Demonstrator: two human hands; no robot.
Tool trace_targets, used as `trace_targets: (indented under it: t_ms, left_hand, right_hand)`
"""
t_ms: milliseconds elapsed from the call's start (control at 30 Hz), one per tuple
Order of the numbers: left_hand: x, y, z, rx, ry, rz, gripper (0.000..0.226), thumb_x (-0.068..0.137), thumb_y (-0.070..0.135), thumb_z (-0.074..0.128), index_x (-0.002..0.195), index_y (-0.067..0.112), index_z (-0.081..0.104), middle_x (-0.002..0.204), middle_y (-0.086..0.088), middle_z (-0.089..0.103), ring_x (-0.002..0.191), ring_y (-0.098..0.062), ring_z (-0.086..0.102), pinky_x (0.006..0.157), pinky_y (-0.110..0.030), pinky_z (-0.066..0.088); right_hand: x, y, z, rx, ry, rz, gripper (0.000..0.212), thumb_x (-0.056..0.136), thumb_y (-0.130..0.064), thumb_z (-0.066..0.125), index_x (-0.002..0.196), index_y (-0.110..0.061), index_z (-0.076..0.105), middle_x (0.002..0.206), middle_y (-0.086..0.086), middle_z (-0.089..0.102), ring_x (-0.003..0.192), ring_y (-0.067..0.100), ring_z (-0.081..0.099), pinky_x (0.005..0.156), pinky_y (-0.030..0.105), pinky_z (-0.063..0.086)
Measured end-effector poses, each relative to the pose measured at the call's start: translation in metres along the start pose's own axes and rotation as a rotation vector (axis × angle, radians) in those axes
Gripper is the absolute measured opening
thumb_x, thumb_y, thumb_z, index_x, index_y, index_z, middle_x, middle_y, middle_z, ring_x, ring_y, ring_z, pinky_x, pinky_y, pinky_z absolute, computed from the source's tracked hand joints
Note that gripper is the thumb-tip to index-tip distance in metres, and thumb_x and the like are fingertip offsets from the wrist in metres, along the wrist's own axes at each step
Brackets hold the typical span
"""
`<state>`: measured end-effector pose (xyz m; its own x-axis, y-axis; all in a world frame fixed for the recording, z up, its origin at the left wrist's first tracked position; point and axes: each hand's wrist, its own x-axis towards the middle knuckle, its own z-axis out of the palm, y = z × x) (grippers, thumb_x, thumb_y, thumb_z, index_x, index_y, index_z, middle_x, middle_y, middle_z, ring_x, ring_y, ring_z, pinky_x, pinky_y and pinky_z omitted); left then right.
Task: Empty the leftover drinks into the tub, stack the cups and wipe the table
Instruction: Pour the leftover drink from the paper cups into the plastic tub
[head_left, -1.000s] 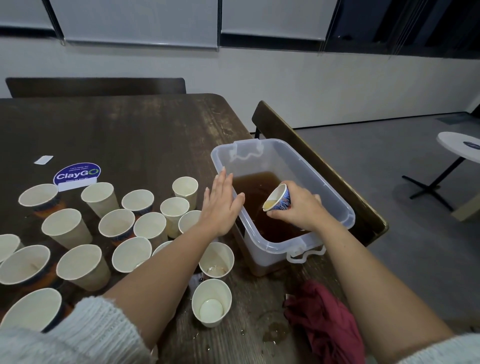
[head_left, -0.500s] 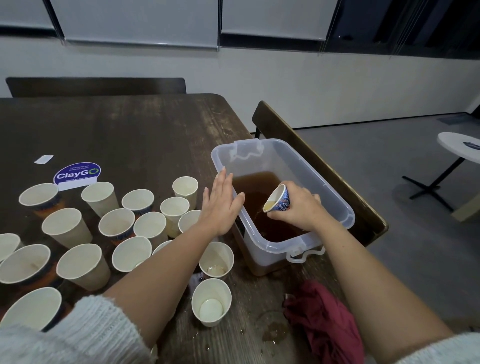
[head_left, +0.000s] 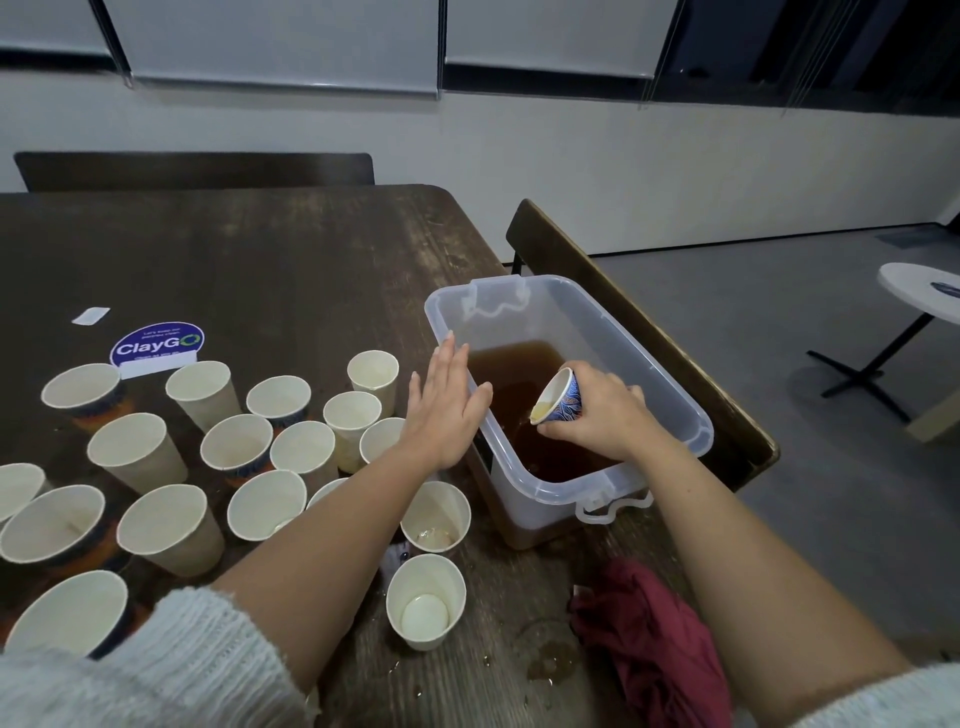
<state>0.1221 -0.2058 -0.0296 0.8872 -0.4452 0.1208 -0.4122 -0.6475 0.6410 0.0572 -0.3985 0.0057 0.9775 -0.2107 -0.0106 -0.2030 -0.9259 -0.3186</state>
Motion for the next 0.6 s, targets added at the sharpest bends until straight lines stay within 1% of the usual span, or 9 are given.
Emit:
trace_targets:
  t_ms: [200, 600]
  left_hand:
    - [0.0012, -0.0016, 0.0008, -0.004, -0.005, 0.0, 0.058, 0.103, 0.035, 0.028, 0.154, 0.02, 0.006, 0.162, 0.005, -0.01, 0.148, -0.011, -0.007, 0.118, -0.044, -0.007]
    - [0.001, -0.0014, 0.0006, 0.017, -0.006, -0.006, 0.058, 0.103, 0.037, 0.027, 0.154, 0.021, 0.005, 0.162, 0.004, -0.01, 0.148, -0.013, -0.007, 0.117, -0.043, -0.008]
  right_hand:
    - [-0.002, -0.0029, -0.0019, -0.019, 0.008, -0.008, 0.072, 0.078, -0.054, 0.073, 0.135, -0.024, 0.039, 0.131, -0.001, 0.052, 0.122, 0.022, 0.047, 0.107, 0.049, 0.03]
    - [-0.0015, -0.0045, -0.0006, -0.095, -0.012, -0.02, 0.079, 0.078, -0.053, 0.073, 0.14, -0.025, 0.034, 0.139, 0.0, 0.048, 0.128, 0.024, 0.043, 0.111, 0.052, 0.026]
